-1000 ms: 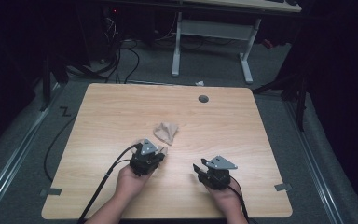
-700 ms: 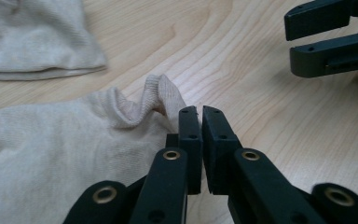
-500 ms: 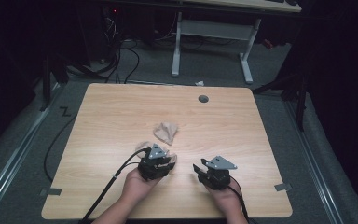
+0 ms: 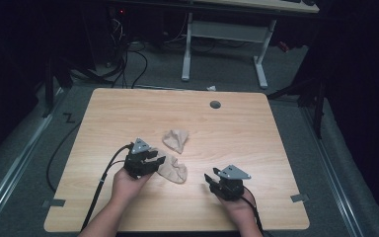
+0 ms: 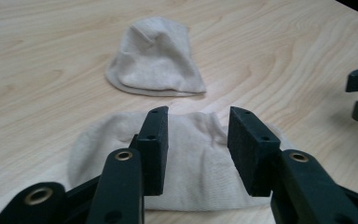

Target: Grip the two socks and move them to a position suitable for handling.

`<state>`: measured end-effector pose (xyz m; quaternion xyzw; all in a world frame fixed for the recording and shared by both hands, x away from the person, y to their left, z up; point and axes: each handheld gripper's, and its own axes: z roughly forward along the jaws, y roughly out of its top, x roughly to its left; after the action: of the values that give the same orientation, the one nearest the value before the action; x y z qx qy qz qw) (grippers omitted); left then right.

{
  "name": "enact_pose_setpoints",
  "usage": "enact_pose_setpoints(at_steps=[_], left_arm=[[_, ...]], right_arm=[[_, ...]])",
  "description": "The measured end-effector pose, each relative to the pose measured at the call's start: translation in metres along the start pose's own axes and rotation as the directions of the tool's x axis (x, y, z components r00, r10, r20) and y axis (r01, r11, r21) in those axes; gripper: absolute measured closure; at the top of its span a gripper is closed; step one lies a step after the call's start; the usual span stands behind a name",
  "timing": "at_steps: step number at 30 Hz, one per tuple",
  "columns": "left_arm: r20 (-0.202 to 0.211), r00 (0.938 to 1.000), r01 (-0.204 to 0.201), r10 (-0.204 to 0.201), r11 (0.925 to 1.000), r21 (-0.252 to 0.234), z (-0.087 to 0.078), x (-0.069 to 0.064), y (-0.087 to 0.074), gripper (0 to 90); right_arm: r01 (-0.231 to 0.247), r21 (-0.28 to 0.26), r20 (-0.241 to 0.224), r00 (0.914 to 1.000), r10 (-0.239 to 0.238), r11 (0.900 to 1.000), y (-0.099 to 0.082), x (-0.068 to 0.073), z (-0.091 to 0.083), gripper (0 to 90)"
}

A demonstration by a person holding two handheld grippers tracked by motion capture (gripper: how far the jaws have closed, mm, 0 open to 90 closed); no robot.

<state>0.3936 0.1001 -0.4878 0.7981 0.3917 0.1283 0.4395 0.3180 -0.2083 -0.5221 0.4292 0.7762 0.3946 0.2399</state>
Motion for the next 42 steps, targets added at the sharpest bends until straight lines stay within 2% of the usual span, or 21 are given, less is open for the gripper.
enact_pose_setpoints(at_steps=[2, 4, 6, 12, 13, 14, 15, 17, 19, 20, 21, 22, 23, 25, 26, 27, 28, 30, 32, 37, 42], left_arm=[[-0.047, 0.9989, 0.008, -0.008, 0.9999, 0.010, 0.001, 0.011, 0.000, 58.1], [-0.066, 0.9978, 0.012, -0.011, 0.9997, 0.019, 0.003, 0.017, 0.000, 57.8], [-0.110, 0.9937, 0.031, -0.024, 0.9975, 0.064, 0.012, 0.034, -0.004, 57.0], [-0.141, 0.9891, 0.057, -0.041, 0.9921, 0.112, 0.024, 0.049, -0.011, 57.8], [-0.143, 0.9888, 0.059, -0.042, 0.9915, 0.116, 0.026, 0.050, -0.012, 59.7], [-0.144, 0.9887, 0.060, -0.042, 0.9906, 0.123, 0.027, 0.050, -0.013, 68.2], [-0.143, 0.9891, 0.054, -0.035, 0.9896, 0.133, 0.028, 0.050, -0.014, 68.2], [-0.136, 0.9906, 0.034, -0.013, 0.9877, 0.153, 0.028, 0.046, -0.017, 79.7], [-0.130, 0.9915, 0.020, 0.001, 0.9874, 0.157, 0.025, 0.041, -0.020, 82.9], [-0.116, 0.9932, 0.008, 0.010, 0.9871, 0.160, 0.022, 0.032, -0.024, 83.2], [-0.116, 0.9932, 0.008, 0.010, 0.9871, 0.160, 0.022, 0.032, -0.024, 83.2], [-0.114, 0.9925, -0.026, 0.045, 0.9864, 0.162, 0.017, 0.020, -0.029, 83.3], [-0.114, 0.9925, -0.026, 0.045, 0.9864, 0.162, 0.017, 0.020, -0.029, 83.8], [-0.102, 0.9913, -0.064, 0.082, 0.9836, 0.168, 0.013, 0.007, -0.034, 84.3], [-0.090, 0.9899, -0.093, 0.109, 0.9812, 0.169, 0.008, -0.006, -0.040, 84.9], [-0.090, 0.9899, -0.093, 0.109, 0.9812, 0.169, 0.008, -0.006, -0.040, 84.8], [-0.072, 0.9902, -0.107, 0.120, 0.9805, 0.165, 0.003, -0.017, -0.046, 84.8], [-0.059, 0.9908, -0.111, 0.122, 0.9806, 0.162, 0.000, -0.022, -0.049, 84.8], [-0.065, 0.9847, -0.149, 0.161, 0.9753, 0.163, -0.005, -0.033, -0.056, 85.5], [-0.052, 0.9819, -0.171, 0.182, 0.9710, 0.167, -0.009, -0.040, -0.059, 86.4], [-0.017, 0.9824, -0.180, 0.186, 0.9669, 0.181, -0.012, -0.044, -0.060, 85.0]], right_arm=[[0.000, -0.002, -0.002, 1.0000, 0.000, 1.0000, 0.000, 0.000, 0.000, 57.7], [0.003, -0.003, -0.002, 1.0000, -0.003, 1.0000, 0.000, 0.000, 0.000, 57.7], [-0.001, 0.000, -0.003, 1.0000, 0.001, 1.0000, 0.000, 0.001, 0.000, 57.7], [-0.001, 0.003, -0.002, 1.0000, 0.001, 1.0000, 0.000, 0.001, 0.001, 57.7], [0.000, 0.002, -0.002, 1.0000, 0.000, 1.0000, 0.000, 0.000, 0.001, 57.7], [-0.001, 0.001, -0.003, 1.0000, 0.001, 1.0000, 0.000, 0.001, 0.000, 57.8], [-0.001, 0.001, -0.003, 1.0000, 0.001, 1.0000, 0.000, 0.001, 0.000, 57.8], [0.000, -0.001, -0.005, 1.0000, 0.000, 1.0000, 0.000, 0.001, 0.000, 58.4], [0.000, -0.003, -0.010, 1.0000, 0.000, 1.0000, 0.000, 0.002, -0.001, 59.2], [0.001, -0.001, -0.013, 0.9999, -0.001, 1.0000, 0.000, 0.002, -0.001, 60.5], [0.001, -0.001, -0.013, 0.9999, -0.001, 1.0000, 0.000, 0.002, -0.001, 60.5], [-0.005, -0.002, -0.022, 0.9997, 0.005, 1.0000, 0.001, 0.003, -0.001, 62.1], [-0.005, -0.002, -0.022, 0.9997, 0.005, 1.0000, 0.001, 0.003, -0.001, 62.1], [0.000, -0.008, -0.034, 0.9994, 0.000, 1.0000, 0.002, 0.004, 0.000, 63.6], [0.004, -0.005, -0.043, 0.9991, -0.004, 1.0000, 0.002, 0.006, 0.000, 66.1], [0.004, -0.005, -0.043, 0.9991, -0.004, 1.0000, 0.002, 0.006, 0.000, 66.1], [0.006, -0.003, -0.054, 0.9985, -0.006, 1.0000, 0.003, 0.008, 0.000, 67.9], [0.009, -0.002, -0.057, 0.9983, -0.009, 1.0000, 0.003, 0.008, 0.001, 69.1], [0.019, 0.009, -0.069, 0.9975, -0.019, 0.9998, 0.002, 0.010, 0.002, 71.6], [0.023, 0.030, -0.075, 0.9970, -0.021, 0.9993, 0.002, 0.012, 0.006, 73.5], [0.034, 0.097, -0.058, 0.9979, -0.028, 0.9947, 0.000, 0.014, 0.012, 73.8]])
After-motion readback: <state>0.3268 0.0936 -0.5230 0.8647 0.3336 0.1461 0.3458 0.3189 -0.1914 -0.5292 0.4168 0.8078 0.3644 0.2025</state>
